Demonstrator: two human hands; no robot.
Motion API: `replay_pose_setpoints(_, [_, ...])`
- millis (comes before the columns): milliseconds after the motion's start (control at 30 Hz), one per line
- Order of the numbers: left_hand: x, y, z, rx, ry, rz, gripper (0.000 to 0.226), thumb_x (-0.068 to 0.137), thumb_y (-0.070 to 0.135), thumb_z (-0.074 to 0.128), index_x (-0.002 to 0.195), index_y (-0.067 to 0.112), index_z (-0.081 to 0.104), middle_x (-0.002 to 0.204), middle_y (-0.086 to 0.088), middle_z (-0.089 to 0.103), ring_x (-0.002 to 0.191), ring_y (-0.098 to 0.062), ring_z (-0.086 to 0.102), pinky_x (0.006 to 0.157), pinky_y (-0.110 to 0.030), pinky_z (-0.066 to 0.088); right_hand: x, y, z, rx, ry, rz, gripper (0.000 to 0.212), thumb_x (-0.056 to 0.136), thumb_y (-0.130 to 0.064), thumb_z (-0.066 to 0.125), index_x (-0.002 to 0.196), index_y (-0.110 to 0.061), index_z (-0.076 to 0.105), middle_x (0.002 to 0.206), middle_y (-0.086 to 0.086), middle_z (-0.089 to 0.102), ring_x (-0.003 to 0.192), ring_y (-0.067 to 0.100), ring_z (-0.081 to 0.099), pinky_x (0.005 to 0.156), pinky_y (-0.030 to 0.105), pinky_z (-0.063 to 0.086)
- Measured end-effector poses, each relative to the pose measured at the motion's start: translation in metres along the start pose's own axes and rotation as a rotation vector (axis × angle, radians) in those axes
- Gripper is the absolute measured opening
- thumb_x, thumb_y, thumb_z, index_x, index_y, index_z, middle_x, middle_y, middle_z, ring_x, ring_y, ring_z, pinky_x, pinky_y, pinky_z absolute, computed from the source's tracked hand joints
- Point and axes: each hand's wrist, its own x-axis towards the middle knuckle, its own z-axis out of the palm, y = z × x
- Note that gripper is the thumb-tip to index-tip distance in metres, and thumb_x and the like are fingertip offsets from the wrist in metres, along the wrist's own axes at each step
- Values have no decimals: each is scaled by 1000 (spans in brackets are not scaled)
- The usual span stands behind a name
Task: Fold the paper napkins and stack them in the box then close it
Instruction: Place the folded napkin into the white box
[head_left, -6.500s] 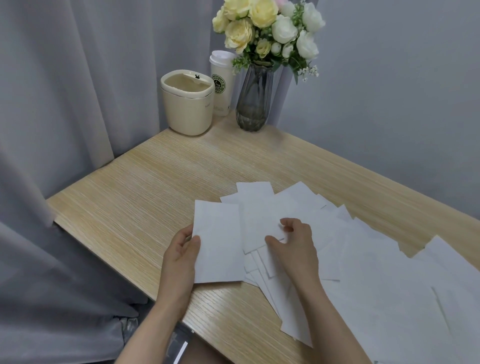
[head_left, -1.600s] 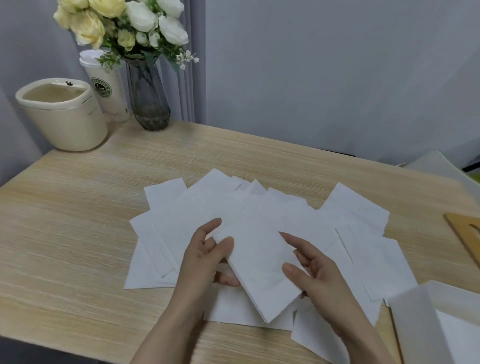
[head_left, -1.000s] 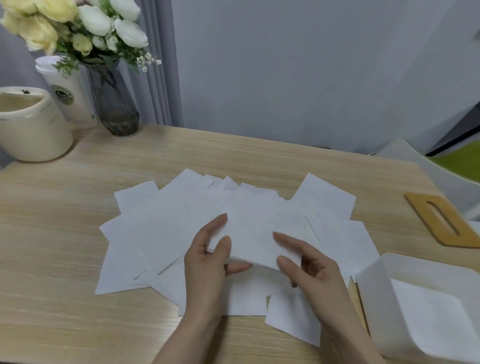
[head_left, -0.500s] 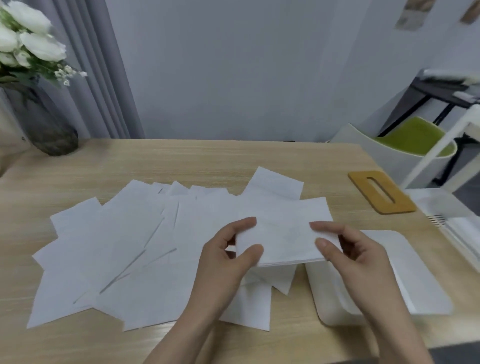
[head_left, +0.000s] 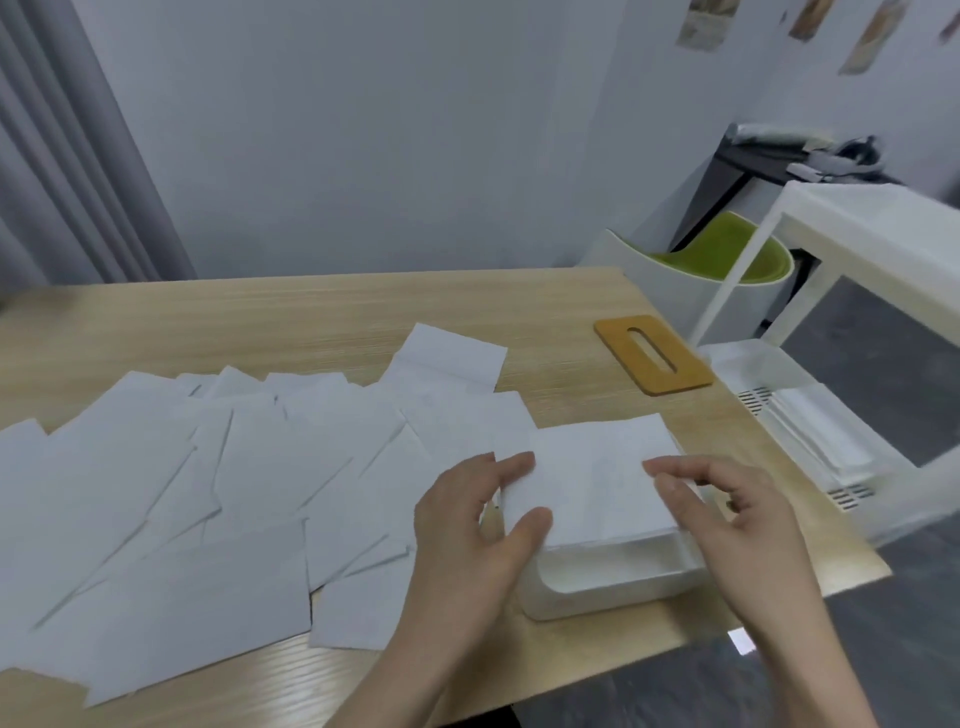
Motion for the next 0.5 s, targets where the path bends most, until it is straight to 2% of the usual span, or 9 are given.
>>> replay_pose_setpoints(100, [-2, -5, 10, 118, -19, 99, 32, 71, 48, 60, 102, 55, 57, 114, 49, 44, 125, 31, 15, 121, -35, 3, -1, 10, -5, -94, 38, -24, 30, 82, -18, 71, 76, -47, 67, 92, -46, 55, 103, -21, 40, 107, 42, 26])
replay_pose_setpoints(133, [-3, -7, 12, 160, -30, 127, 31, 71, 54, 58, 102, 56, 54, 114, 50, 43, 128, 29, 13, 120, -33, -5, -2, 13, -5, -118, 40, -25, 31, 82, -19, 71, 75, -48, 66, 89, -41, 59, 103, -23, 37, 106, 38, 22])
replay_pose_setpoints(233, [-2, -12, 18, 298, -43, 183, 35, 72, 64, 43, 105, 56, 49, 121, 39, 48, 137, 18, 15, 117, -32, -19, -1, 22, -5, -186, 38, -31, 29, 83, -20, 71, 76, -48, 66, 85, -28, 63, 105, -25, 34, 103, 30, 12])
replay_pose_setpoints(333, [-1, -17, 21, 375, -41, 240, 40, 77, 63, 40, 114, 51, 51, 123, 34, 49, 138, 17, 13, 115, -34, -25, -1, 29, -5, -249, 35, -29, 25, 83, -21, 71, 77, -45, 67, 85, -27, 61, 105, -26, 31, 107, 28, 4])
replay_pose_setpoints(500, [0, -24, 19, 507, -29, 358, 44, 88, 52, 41, 121, 33, 64, 116, 22, 62, 139, 1, 28, 116, -42, -22, 0, 37, -4, -306, 34, -19, 25, 84, -20, 70, 80, -44, 68, 85, -31, 61, 104, -9, 37, 108, 25, -8])
